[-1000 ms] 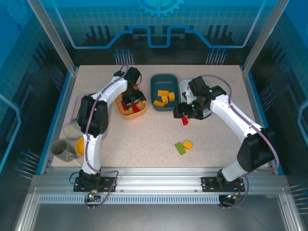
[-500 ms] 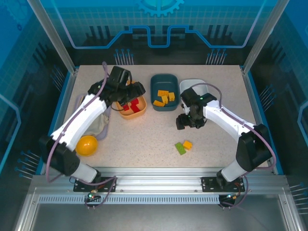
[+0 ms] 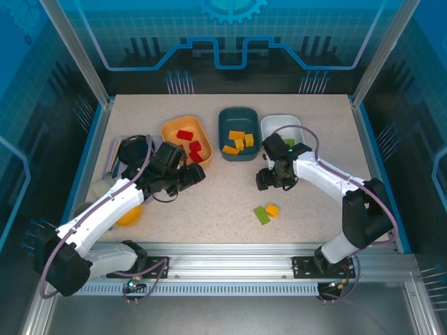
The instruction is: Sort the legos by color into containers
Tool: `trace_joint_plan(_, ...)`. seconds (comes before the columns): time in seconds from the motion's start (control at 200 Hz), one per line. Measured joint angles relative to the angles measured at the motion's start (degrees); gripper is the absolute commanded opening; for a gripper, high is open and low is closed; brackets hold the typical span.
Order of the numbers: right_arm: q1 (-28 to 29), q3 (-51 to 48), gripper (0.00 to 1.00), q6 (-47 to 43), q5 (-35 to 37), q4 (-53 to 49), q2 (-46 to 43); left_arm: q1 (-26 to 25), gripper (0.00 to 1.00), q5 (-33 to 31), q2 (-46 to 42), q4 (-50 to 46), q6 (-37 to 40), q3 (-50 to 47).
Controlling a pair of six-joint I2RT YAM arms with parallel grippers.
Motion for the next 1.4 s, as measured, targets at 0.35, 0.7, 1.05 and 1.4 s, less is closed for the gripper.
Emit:
trace_joint_plan(0.35, -2.6, -2.4, 0.81, 10.4, -11.1, -9.6, -0.3, -2.8, 0.77, 0.6, 3.5, 0.4, 1.1, 1.9)
trace_joint_plan(0.7, -5.2, -8.2, 0.79, 32.9, -16.8, -5.9, 0.3, -5.8, 0.77, 3.9, 6.8, 1.8, 5.9, 5.2)
trace_joint_plan(1.05, -5.2, -11.4, 0.70, 39.6, -17.8, -1.4, 0.9, -5.8, 0.77, 4.7, 6.8, 2.3, 7.1, 5.2)
trace_joint_plan(1.4, -5.2, -13.1, 0.43, 40.7, -17.7, 1.2, 2.5, -5.8, 0.77, 4.7, 6.7, 2.8, 6.8, 5.2)
